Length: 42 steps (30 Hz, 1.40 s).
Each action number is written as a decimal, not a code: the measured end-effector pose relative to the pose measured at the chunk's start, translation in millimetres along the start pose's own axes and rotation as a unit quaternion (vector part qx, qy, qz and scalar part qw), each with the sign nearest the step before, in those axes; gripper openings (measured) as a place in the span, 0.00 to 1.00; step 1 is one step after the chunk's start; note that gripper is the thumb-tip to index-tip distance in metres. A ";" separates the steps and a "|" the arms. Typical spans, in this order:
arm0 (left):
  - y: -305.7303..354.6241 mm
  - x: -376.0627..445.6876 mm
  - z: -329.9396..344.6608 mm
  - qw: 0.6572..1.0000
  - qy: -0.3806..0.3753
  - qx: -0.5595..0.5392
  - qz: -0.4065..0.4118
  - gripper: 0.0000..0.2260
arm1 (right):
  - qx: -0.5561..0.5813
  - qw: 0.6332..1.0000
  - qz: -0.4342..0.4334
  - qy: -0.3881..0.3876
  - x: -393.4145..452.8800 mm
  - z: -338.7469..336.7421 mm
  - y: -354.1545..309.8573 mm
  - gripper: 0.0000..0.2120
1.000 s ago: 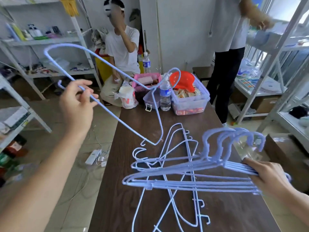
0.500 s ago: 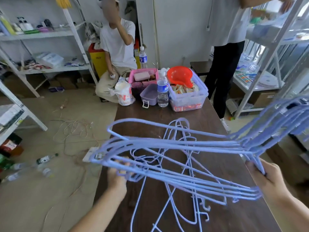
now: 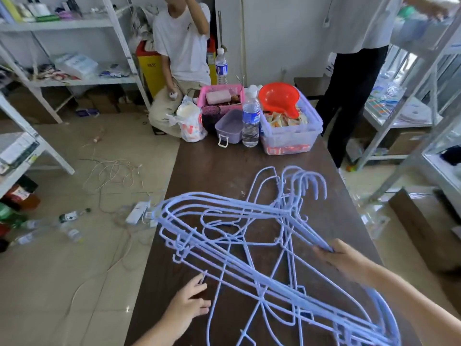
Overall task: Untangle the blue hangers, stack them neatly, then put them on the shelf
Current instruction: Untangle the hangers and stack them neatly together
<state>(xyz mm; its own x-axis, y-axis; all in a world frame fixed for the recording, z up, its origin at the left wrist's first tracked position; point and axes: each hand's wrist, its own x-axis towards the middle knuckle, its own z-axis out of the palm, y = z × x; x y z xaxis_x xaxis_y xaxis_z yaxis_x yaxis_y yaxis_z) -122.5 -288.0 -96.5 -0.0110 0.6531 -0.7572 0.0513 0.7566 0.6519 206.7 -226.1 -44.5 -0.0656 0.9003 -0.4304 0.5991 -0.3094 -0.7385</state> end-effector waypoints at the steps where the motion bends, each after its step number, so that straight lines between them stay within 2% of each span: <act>1: -4.5 -0.2 -4.0 0.998 0.014 -0.056 -0.015 0.23 | -0.060 0.998 0.031 -0.002 6.4 11.9 10.6 0.18; 2: 4.4 -4.4 2.6 0.993 -0.033 -0.112 0.022 0.21 | -0.108 0.993 0.055 -0.006 11.3 22.5 20.2 0.19; 3: 12.0 -7.7 -1.8 0.988 -0.026 -0.137 0.060 0.19 | -0.142 0.987 0.073 -0.011 13.3 30.8 26.3 0.19; 4: 7.1 -7.6 -9.3 0.984 0.044 -0.087 0.150 0.18 | -0.163 0.983 0.081 -0.010 15.5 35.4 30.7 0.19; 5: 15.5 -16.0 -6.3 0.985 0.095 -0.005 0.147 0.18 | -0.185 0.980 0.079 -0.007 16.7 36.9 30.6 0.19; 6: 17.4 -24.1 -11.3 0.957 0.093 0.151 0.229 0.16 | -0.205 0.976 0.071 -0.002 17.5 35.7 28.4 0.19; 7: 28.8 -30.4 -17.1 0.902 -0.003 0.310 0.301 0.15 | -0.225 0.972 0.061 0.002 18.3 33.9 25.5 0.19; 8: 38.5 -35.5 -12.9 0.833 -0.067 0.438 0.331 0.15 | -0.240 0.969 0.056 0.007 19.0 32.2 23.1 0.19; 9: 50.1 -29.8 -8.6 0.828 -0.117 0.460 0.298 0.16 | -0.259 0.964 0.053 0.011 19.3 31.7 21.2 0.18; 10: 62.4 -25.3 -5.9 0.836 -0.116 0.449 0.294 0.17 | -0.282 0.958 0.048 0.013 20.1 31.4 19.8 0.16; 11: 76.2 -15.9 2.4 0.851 -0.070 0.408 0.323 0.17 | -0.307 0.951 0.042 0.014 20.3 31.7 19.0 0.12; 12: 95.6 -2.6 19.3 0.837 -0.023 0.420 0.350 0.15 | -0.331 0.943 0.035 0.010 19.9 31.7 19.9 0.09; 15: 116.6 36.7 54.9 0.739 0.000 0.568 0.361 0.22 | -0.397 0.918 0.016 -0.003 15.9 34.3 27.1 0.19; 17: 112.9 58.8 66.3 0.666 0.002 0.682 0.301 0.25 | -0.413 0.911 0.006 0.011 11.6 37.8 32.1 0.18; 18: 110.4 64.8 70.0 0.639 0.008 0.717 0.278 0.24 | -0.419 0.908 0.007 0.022 10.4 39.2 33.7 0.18; 19: 107.9 68.0 72.6 0.627 0.015 0.732 0.266 0.22 | -0.422 0.906 0.012 0.031 9.1 40.5 34.5 0.18; 22: 92.3 74.0 75.7 0.627 0.048 0.729 0.270 0.22 | -0.423 0.904 0.034 0.049 9.1 43.1 33.4 0.15; 25: 81.0 75.0 74.0 0.629 0.087 0.728 0.257 0.20 | -0.457 0.887 0.036 0.056 9.7 45.8 31.3 0.14; 27: 79.4 73.6 71.6 0.631 0.080 0.734 0.238 0.15 | -0.477 0.876 0.019 0.073 8.8 46.6 31.1 0.14; 29: 80.6 69.8 68.8 0.616 0.068 0.745 0.248 0.13 | -0.494 0.865 -0.001 0.090 8.0 44.9 31.9 0.14; 31: 79.3 64.6 63.4 0.607 0.066 0.741 0.277 0.14 | -0.511 0.854 -0.009 0.100 6.4 40.1 31.2 0.14; 35: 73.7 43.9 49.0 0.619 0.034 0.713 0.327 0.16 | -0.528 0.842 0.010 0.111 5.5 25.8 22.3 0.19; 37: 73.2 29.5 45.8 0.652 0.014 0.678 0.339 0.17 | -0.486 0.869 0.015 0.086 9.1 19.2 15.6 0.16; 39: 71.6 15.7 46.2 0.697 0.001 0.640 0.324 0.17 | -0.454 0.889 0.012 0.057 13.4 11.1 5.9 0.09; 42: 65.5 0.2 48.5 0.760 0.013 0.583 0.286 0.17 | -0.496 0.867 -0.006 0.039 29.1 -5.5 -17.9 0.07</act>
<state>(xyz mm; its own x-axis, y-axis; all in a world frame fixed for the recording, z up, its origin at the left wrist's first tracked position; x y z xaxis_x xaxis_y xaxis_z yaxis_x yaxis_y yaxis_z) -70.8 -239.9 -56.0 0.3279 0.8766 -0.3523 0.9049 -0.1844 0.3836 198.4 -192.6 -41.0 -0.0445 0.9317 -0.3604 0.9932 0.0803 0.0848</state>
